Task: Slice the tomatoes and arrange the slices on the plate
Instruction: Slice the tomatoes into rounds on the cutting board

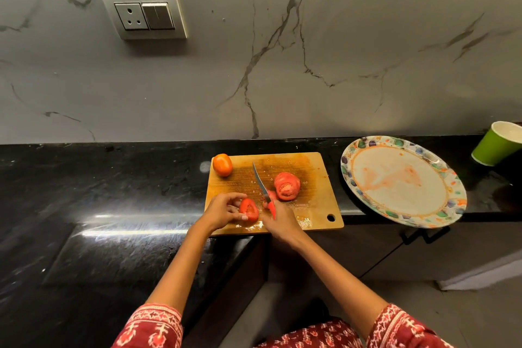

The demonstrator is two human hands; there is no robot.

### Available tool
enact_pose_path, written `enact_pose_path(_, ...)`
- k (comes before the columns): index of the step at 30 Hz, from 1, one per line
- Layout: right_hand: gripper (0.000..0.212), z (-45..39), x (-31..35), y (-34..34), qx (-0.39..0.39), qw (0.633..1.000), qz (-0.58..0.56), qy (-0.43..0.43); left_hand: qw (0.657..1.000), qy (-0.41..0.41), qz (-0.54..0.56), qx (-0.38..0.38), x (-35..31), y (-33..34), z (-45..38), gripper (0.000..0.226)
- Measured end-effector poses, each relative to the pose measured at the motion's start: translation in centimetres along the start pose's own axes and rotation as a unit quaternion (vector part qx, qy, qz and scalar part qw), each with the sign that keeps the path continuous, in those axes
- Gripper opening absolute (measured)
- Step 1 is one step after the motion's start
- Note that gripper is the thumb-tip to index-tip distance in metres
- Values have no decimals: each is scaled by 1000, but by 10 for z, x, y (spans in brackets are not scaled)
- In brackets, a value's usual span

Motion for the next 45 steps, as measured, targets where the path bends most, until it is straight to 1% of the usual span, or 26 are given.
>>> enact_pose_path(3, 62, -5, 2, 2, 37, 999, -6, -5, 998, 4, 61, -4, -1, 2, 1, 48)
enact_pose_path(6, 64, -11, 1, 3, 58, 998, -29, -4, 993, 13, 114, -1, -3, 4, 2, 41)
enact_pose_path(9, 62, -13, 0, 0, 83, 995, -51, 3, 990, 26, 139, -15, 0, 4, 2, 36)
enact_pose_path(12, 55, -17, 5, -6, 103, 993, -46, -18, 990, 35, 133, -26, 2, 8, 1, 42)
enact_pose_path(15, 51, -22, 7, -10, 109, 993, -38, -31, 991, 45, 126, -5, -1, 13, -4, 47)
enact_pose_path(17, 44, -25, 5, -12, 95, 994, -36, -29, 988, 47, 147, 8, -5, 15, -7, 44)
enact_pose_path(19, 36, -27, 2, -17, 56, 998, -37, -13, 987, 51, 154, -1, -6, 15, -9, 42)
enact_pose_path(22, 32, -22, 3, -26, 34, 998, -52, 0, 985, 60, 149, -61, -7, 16, -10, 46)
enact_pose_path(25, 16, -6, 10, -25, 33, 994, -105, 4, 982, 89, 127, -110, -11, 19, -11, 46)
enact_pose_path(28, 16, 9, 11, -18, 29, 989, -142, 15, 974, 117, 137, -139, -13, 22, -13, 41)
enact_pose_path(31, 13, 18, 10, -6, 37, 994, -103, 8, 969, 135, 139, -156, -11, 25, -15, 37)
enact_pose_path(33, 21, 19, 9, 1, 22, 998, -62, 0, 968, 138, 123, -169, -10, 26, -16, 35)
enact_pose_path(34, 20, 18, 8, 3, 10, 998, -54, -4, 967, 140, 119, -175, -10, 26, -16, 34)
enact_pose_path(36, 12, 16, 9, 3, -20, 997, -68, -7, 965, 145, 120, -185, -10, 28, -16, 34)
enact_pose_path(38, 16, 13, 6, -1, -39, 996, -78, -2, 963, 142, 136, -186, -11, 29, -16, 29)
enact_pose_path(40, 23, 12, 1, -3, -46, 997, -56, -3, 963, 131, 148, -184, -12, 29, -17, 22)
enact_pose_path(42, 24, 13, -5, -4, -41, 999, -25, 0, 963, 120, 160, -181, -13, 31, -18, 22)
enact_pose_path(45, 22, 14, -8, 0, -30, 999, -14, 8, 964, 103, 166, -182, -15, 35, -18, 20)
Point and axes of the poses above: each hand's wrist, its own z-axis away from the middle knuckle, its own y-axis out of the palm, x = y × z, the point moved 2 cm from there along -z, towards the middle knuckle, and after that the axes turned 10 degrees about x, right-handed, at the moved point
